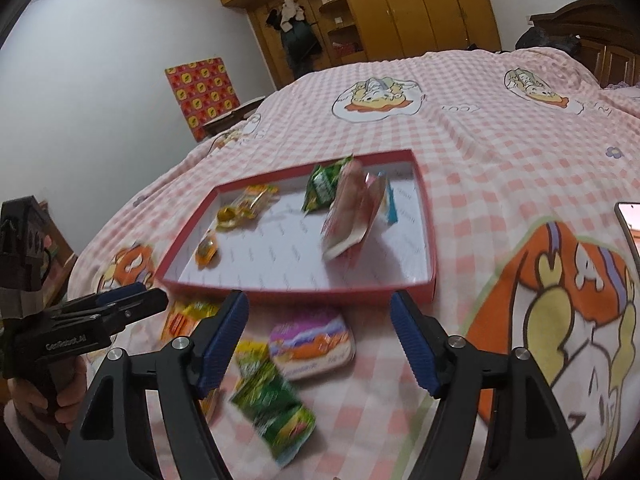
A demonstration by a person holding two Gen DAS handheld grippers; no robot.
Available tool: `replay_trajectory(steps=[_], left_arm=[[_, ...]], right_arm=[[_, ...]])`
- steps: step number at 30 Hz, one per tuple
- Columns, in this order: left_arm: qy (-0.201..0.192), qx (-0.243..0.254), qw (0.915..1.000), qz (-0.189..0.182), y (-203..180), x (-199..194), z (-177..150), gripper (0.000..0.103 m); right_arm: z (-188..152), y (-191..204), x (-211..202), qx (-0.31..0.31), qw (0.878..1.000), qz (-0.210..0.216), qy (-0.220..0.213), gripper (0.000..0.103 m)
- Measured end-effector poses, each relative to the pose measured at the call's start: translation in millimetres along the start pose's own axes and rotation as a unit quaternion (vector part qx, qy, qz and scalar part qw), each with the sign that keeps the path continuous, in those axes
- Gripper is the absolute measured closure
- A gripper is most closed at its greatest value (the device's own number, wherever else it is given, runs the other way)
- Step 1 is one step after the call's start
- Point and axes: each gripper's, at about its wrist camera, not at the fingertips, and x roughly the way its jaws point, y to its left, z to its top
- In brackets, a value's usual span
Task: Organize snacks
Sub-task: 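Withdraw both open tools from the tray back to the snack pile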
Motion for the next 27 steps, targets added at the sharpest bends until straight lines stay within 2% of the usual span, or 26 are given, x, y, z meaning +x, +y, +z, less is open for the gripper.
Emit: replay_trajectory(steps=[11,19,27], left_arm=[[0.032,0.005,0.9993,-0.019,-10.4,-3.5,-40.8,0.031],[0.052,0.019,0.9979,-0.033,-23.5,4.9,-53.2,0.031],[0.062,0.032,0.9972,-0.027,-33.5,18.5,-61.9,0.031]], right_arm=[[-35.4,12.1,-9.8,-0.02,0.999,-0.005,0.033,0.028],[-50.8,9.8,-6.6,-0.019,0.998,-0.013,0.056,0.028],[-56.4,8.0,-5.8,-0.015,0.998,-0.007,0.06,0.028]])
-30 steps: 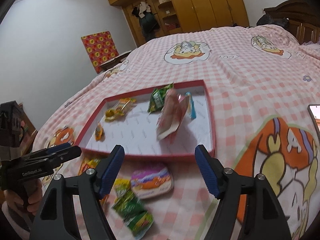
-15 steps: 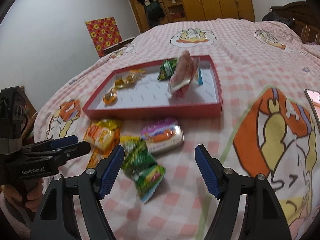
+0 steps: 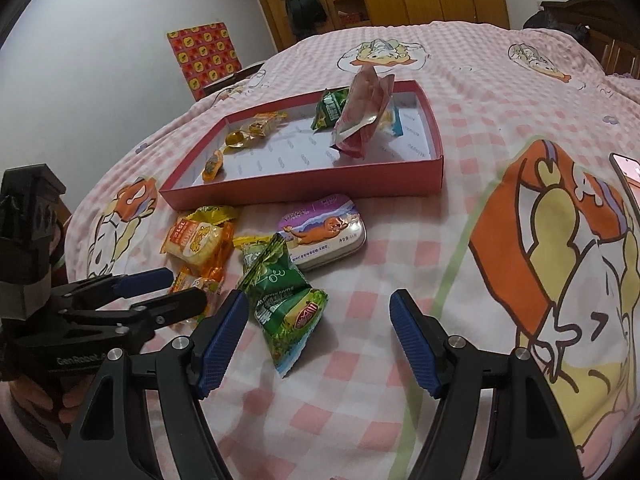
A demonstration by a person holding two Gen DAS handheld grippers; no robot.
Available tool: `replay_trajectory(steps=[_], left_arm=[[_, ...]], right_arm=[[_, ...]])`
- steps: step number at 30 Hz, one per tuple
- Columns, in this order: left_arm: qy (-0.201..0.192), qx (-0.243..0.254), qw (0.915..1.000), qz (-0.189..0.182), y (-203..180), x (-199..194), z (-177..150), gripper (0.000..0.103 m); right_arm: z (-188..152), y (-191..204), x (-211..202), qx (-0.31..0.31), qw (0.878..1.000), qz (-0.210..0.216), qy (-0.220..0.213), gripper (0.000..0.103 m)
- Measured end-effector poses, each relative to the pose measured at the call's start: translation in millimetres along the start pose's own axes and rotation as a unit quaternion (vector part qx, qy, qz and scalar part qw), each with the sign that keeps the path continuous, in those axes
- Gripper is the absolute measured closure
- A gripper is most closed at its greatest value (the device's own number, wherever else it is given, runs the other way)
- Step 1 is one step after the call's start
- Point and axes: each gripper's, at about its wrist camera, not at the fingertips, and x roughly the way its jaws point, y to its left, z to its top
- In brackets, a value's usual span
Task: Organize snacks
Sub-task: 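Withdraw both open tools from the tray back to the snack pile, then grasp the gummy burger pack with the left tool while the right tool grasps the green snack bags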
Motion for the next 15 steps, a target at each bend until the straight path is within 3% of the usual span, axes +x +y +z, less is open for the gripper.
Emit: replay_trajectory(steps=[11,13,15], left_arm=[[-0.001,0.034,0.9993,0.018,-18.7,9.1,-5.9,0.034],[-0.003,0.037,0.9991,0.023,-20.1,10.3,-6.4,0.04],[-0.005,0.042,0.9987,0.029,-21.2,10.4,-7.6,0.059]], right_arm=[[-4.2,-2.5,0.3,0.005,1.0,0.005,0.002,0.028],[-4.5,-2.4,0.4,0.006,1.0,0.006,0.002,0.028],[-5.2,-2.1,0.5,0.005,1.0,0.007,0.002,0.028]])
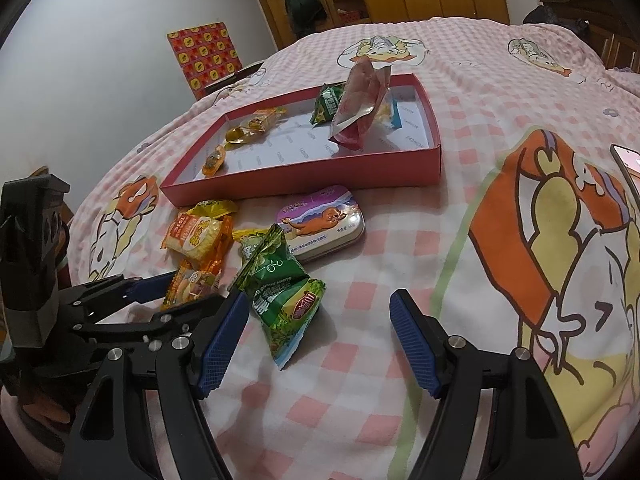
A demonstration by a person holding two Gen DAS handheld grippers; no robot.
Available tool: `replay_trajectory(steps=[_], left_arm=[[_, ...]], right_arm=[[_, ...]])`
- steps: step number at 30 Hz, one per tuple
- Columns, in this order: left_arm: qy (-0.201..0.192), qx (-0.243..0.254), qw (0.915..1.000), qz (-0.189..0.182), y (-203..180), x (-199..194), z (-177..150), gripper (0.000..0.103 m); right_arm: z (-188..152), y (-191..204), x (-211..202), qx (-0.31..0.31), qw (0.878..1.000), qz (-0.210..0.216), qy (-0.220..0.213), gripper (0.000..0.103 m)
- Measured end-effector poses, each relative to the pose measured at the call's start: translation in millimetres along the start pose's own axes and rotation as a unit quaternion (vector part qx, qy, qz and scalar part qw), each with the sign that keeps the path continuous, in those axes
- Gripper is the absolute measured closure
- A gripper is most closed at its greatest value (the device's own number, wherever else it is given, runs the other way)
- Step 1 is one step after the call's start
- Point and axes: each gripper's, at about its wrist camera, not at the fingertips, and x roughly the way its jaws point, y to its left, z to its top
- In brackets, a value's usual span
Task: Organize snacks
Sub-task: 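Grasp the gummy burger pack with the left tool while the right tool grasps the green snack bags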
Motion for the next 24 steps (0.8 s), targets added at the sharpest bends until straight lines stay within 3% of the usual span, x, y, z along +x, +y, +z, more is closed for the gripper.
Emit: replay_trajectory(steps=[7,16,24], left_arm=[[-0.001,-0.008,0.9998,-0.017,7.3,-7.4,-1.5,0.062],[-0.019,-0.04,0.999,-0.001,35.0,-25.5,-2.0,0.062],[-0.008,-0.072,0.9974,0.004,55.7,-14.6,-8.8,0.062]], right_arm=[[0.0,4.6,0.6,-0.002,1.0,0.004,0.002,0.028],[-0.6,18.5,11.5,-0.01,1.0,0.01,0.012,0.028],[-4.4,22.6,24.9,-0.003,1.0,0.009,0.022,0.028]])
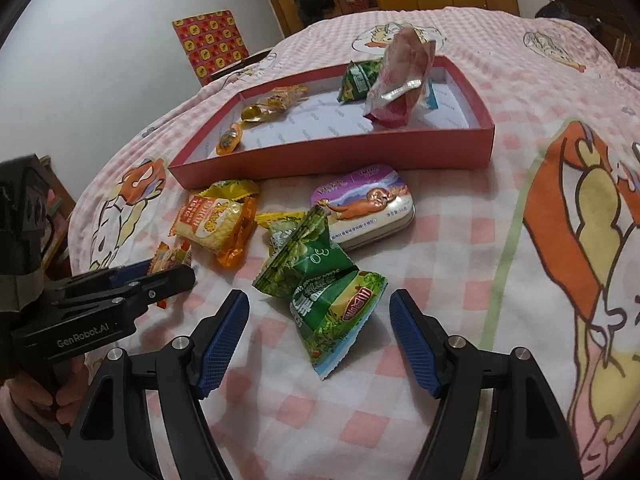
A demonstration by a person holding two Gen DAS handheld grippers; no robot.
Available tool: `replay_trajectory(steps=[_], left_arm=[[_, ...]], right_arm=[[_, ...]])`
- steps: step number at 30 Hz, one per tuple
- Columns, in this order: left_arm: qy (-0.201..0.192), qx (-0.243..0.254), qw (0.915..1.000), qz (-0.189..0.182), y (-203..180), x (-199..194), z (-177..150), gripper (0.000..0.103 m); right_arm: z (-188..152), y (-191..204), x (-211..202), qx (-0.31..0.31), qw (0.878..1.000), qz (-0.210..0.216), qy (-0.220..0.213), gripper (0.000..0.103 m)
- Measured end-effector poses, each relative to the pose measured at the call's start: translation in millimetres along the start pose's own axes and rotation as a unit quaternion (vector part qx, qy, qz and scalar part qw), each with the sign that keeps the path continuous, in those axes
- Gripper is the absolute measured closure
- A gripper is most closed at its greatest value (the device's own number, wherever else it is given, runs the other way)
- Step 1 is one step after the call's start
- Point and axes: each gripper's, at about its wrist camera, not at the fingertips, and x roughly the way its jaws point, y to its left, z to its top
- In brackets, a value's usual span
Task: Organize snacks
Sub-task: 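Grasp the gummy burger pack with the left tool while the right tool grasps the green snack bags, then lift both held snacks and carry them over the red box tray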
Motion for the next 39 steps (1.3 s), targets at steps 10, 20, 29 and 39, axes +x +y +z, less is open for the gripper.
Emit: replay_trajectory(steps=[10,20,29,39], left_arm=[[-0.011,-0.002,0.9998,-0.015,5.5,2.4,-4.7,0.061],[-0.013,-0.006,0.9997,-0.02,5.7,-1.1,-4.2,0.061],[-0.023,-0.016,0.9992,-0.029,8.9,-17.8,0.8,0.062],[-0.042,-0.008,0.9985,-0.034,1.3,-34.2,20.7,0.062]], right_arm=[[-3.5,3.6,5.5,-0.001,0.999,-0.042,0.001,0.042],[-6.5,0.6,-2.5,0.0,0.998,-0.055,-0.003,0.065],[-5.4,16.2,-17.5,-0.023,0.999,-0.038,-0.013,0.065],[6.3,29.1,-28.5,-0.036,0.999,-0.017,-0.017,0.065]])
